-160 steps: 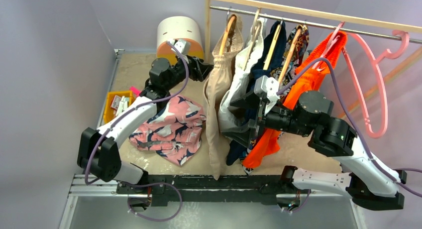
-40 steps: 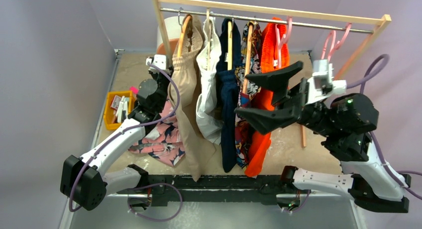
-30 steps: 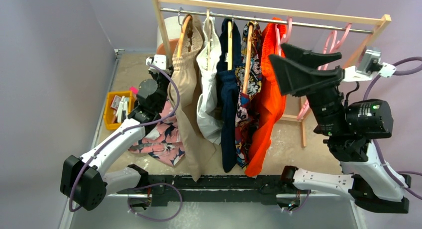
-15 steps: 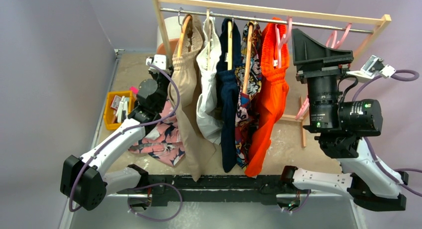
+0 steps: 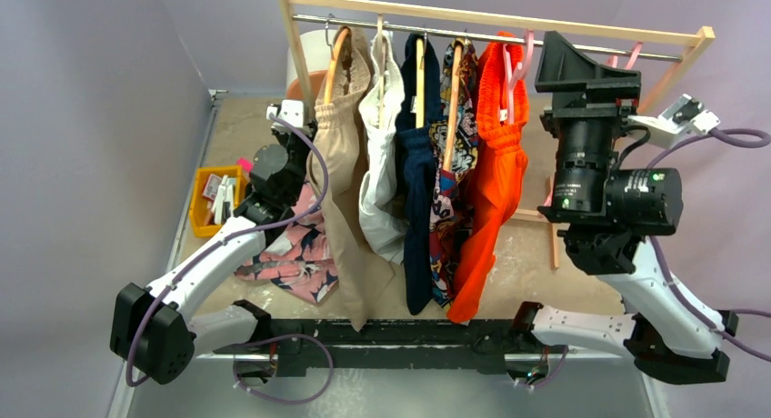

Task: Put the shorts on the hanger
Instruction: Adjust the clothesline at the center of the board.

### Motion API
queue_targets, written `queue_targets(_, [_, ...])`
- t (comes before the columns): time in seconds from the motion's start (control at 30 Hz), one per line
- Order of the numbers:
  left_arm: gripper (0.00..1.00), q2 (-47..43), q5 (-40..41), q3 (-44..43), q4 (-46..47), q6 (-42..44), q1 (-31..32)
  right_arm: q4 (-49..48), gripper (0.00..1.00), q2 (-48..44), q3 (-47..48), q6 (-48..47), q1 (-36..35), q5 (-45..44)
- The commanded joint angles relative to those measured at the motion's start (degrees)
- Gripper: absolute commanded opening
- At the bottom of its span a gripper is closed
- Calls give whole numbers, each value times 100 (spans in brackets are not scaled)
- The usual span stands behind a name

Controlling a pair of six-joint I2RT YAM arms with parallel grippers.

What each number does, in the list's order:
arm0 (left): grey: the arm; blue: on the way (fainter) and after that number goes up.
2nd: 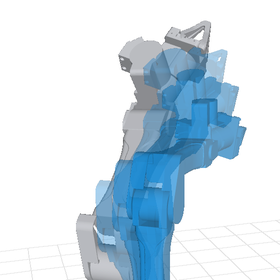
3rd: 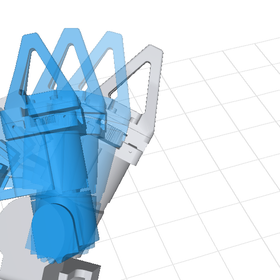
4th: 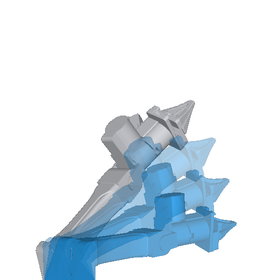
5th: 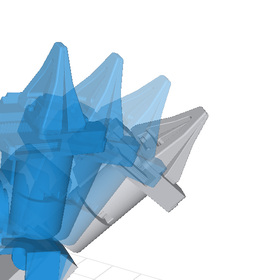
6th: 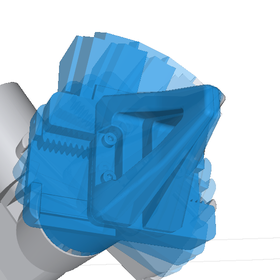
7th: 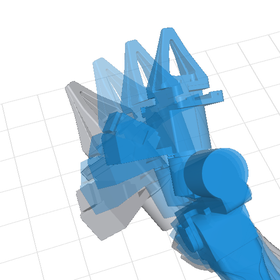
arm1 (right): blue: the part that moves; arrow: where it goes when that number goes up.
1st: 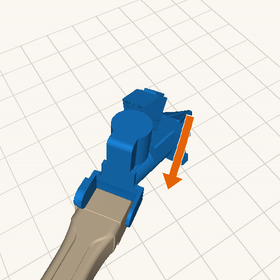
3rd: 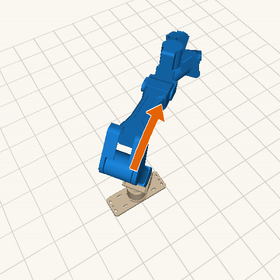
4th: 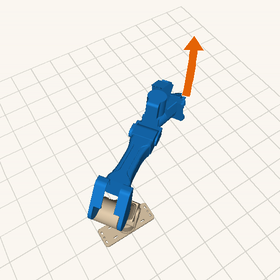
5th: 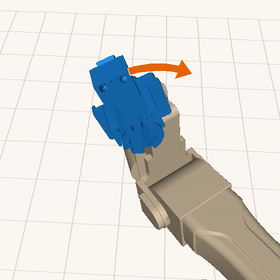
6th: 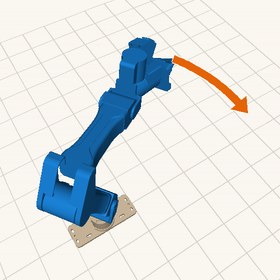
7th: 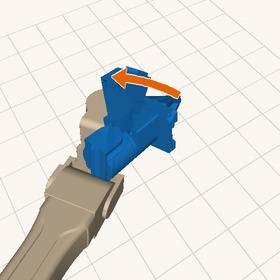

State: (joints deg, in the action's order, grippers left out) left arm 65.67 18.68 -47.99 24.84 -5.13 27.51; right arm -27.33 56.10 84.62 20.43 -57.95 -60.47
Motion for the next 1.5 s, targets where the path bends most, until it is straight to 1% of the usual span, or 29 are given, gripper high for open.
queue_targets(0.0, [0,-76,422,21,443,-32,-103,618,99,145,454,819,559,252])
queue_targets(0.07, [0,-81,418,48,467,-35,-101,892,99,155,463,1331,884,515])
queue_targets(0.27, [0,-83,414,58,473,-28,-104,1306,99,357,643,2011,1324,947])
queue_targets(0.4, [0,-95,417,61,475,-16,-105,1454,99,378,655,2300,1571,1087])
queue_targets(0.57, [0,-92,379,101,517,-10,-105,1752,99,438,725,2754,2043,1507])
queue_targets(0.9, [0,-109,298,187,583,-59,-105,1887,99,642,885,3283,2875,2222])
queue_targets(1.1, [0,-100,226,263,639,-126,-97,1882,95,681,698,3809,3367,2980])
queue_targets(1.2, [0,-103,185,298,689,-150,-96,1953,95,730,626,4100,3595,3256])
queue_targets(1.33, [0,-115,151,337,731,-175,-96,1937,93,824,663,4259,3872,3563])
queue_targets(1.4, [0,-121,142,360,753,-188,-95,1871,90,865,657,4260,3924,3666])
queue_targets(1.43, [0,-116,130,376,758,-197,-96,1821,88,868,641,4243,3941,3704])
queue_targets(1.47, [0,-120,117,376,761,-206,-96,1688,83,855,575,4209,3963,3758])
